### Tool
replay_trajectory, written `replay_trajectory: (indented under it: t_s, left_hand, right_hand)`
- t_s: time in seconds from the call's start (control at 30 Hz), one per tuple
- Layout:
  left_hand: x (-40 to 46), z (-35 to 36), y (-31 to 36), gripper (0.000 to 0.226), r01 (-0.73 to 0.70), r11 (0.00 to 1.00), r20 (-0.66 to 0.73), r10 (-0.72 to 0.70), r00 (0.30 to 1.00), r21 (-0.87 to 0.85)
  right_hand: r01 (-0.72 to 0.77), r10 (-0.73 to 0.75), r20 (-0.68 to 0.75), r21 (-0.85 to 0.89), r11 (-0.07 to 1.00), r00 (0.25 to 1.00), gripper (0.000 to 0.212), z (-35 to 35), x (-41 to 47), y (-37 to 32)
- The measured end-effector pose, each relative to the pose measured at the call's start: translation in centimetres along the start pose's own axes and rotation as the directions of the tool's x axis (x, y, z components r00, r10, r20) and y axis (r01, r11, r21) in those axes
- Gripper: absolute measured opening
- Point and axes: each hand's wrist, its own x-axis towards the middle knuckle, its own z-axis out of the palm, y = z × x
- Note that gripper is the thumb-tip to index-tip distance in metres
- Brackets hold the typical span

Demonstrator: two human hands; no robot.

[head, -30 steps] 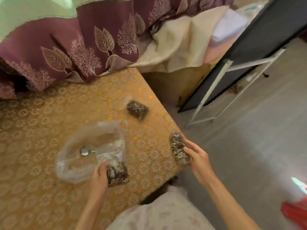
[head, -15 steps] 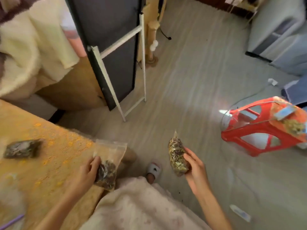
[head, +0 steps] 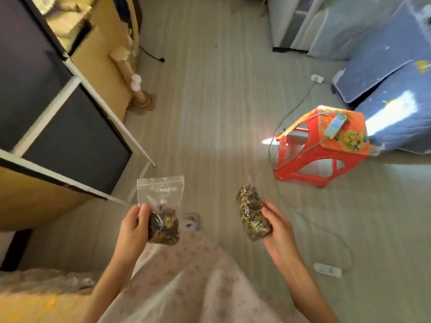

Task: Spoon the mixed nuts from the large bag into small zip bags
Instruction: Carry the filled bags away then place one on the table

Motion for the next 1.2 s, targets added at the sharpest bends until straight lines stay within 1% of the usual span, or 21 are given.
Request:
replay_trajectory:
  t_s: [0.13, 0.2, 0.33, 0.47, 0.57, 0.63, 0.7, 0.77, 0.83, 0.93, 1.07, 1.13, 1.2]
  left_hand:
    - [3.8, 1.9, 1.7, 0.03, 0.006, 1.0, 0.033, -0.006, 0.999, 0.019]
    - [6.1, 3.1, 2.5, 0.03, 0.013, 0.999, 0.018, -0.013, 1.0, 0.03]
    - [12.0, 5.8, 5.4, 0.032, 0.084, 0.996, 0.023, -0.084, 0.996, 0.026]
    - [18.7, 9.0, 9.7, 0.035, 0.034, 0.995, 0.036, -0.037, 0.999, 0.097]
    - [23.3, 11.5, 13.8, 0.036, -0.01, 0.993, 0.084, 0.0, 0.996, 0.119]
    - [26.1, 13.1, 16.7, 0.035, -0.044, 0.992, 0.128, 0.029, 0.991, 0.118]
    - [29.0, 14.6, 19.5, 0.035, -0.082, 0.99, 0.138, 0.066, 0.988, 0.113]
    - [32.0, 16.1, 22.0, 0.036, -0.095, 0.991, 0.154, 0.079, 0.985, 0.099]
    - [34.9, 17.4, 23.9, 0.038, -0.1, 0.991, 0.149, 0.086, 0.985, 0.091]
    - [39.2, 19.3, 26.3, 0.035, -0.094, 0.994, 0.128, 0.087, 0.988, 0.05]
    - [45.5, 21.9, 29.1, 0.032, -0.045, 0.999, 0.091, 0.044, 0.995, 0.004]
    - [48.6, 22.9, 30.8, 0.03, -0.019, 1.0, 0.067, 0.018, 0.998, 0.01]
    - [51.8, 24.0, 32.9, 0.027, 0.004, 1.0, 0.059, -0.005, 0.998, 0.012]
  right_hand:
    - [0.011, -0.011, -0.026, -0.003, 1.0, 1.0, 0.03, 0.6, 4.1, -2.4]
    - [0.026, -0.025, -0.019, 0.009, 1.0, 0.999, 0.029, 1.2, 6.6, -4.0]
    - [0.024, -0.024, -0.035, 0.024, 0.999, 0.999, 0.028, 3.3, 12.3, -7.7]
    - [0.043, -0.044, -0.044, -0.015, 0.999, 0.998, 0.028, 6.3, 18.1, -12.2]
    - [0.078, -0.081, -0.06, -0.051, 0.996, 0.995, 0.031, 8.6, 21.6, -15.6]
    - [0.096, -0.097, -0.044, -0.026, 0.995, 0.994, 0.032, 9.8, 23.6, -17.6]
    - [0.091, -0.09, -0.036, 0.027, 0.995, 0.995, 0.031, 11.1, 25.7, -19.4]
    - [0.091, -0.089, -0.038, 0.045, 0.995, 0.995, 0.03, 12.5, 28.1, -21.3]
    - [0.088, -0.086, -0.045, 0.038, 0.995, 0.995, 0.032, 13.8, 30.7, -23.1]
    - [0.097, -0.096, -0.019, 0.034, 0.995, 0.995, 0.039, 15.7, 35.5, -26.0]
    - [0.109, -0.108, 0.011, -0.011, 0.994, 0.994, 0.034, 18.1, 42.9, -30.1]
    - [0.115, -0.113, 0.023, -0.083, 0.99, 0.993, 0.03, 19.5, 46.4, -32.5]
    - [0.11, -0.106, 0.049, -0.097, 0.989, 0.993, 0.026, 21.2, 49.9, -35.2]
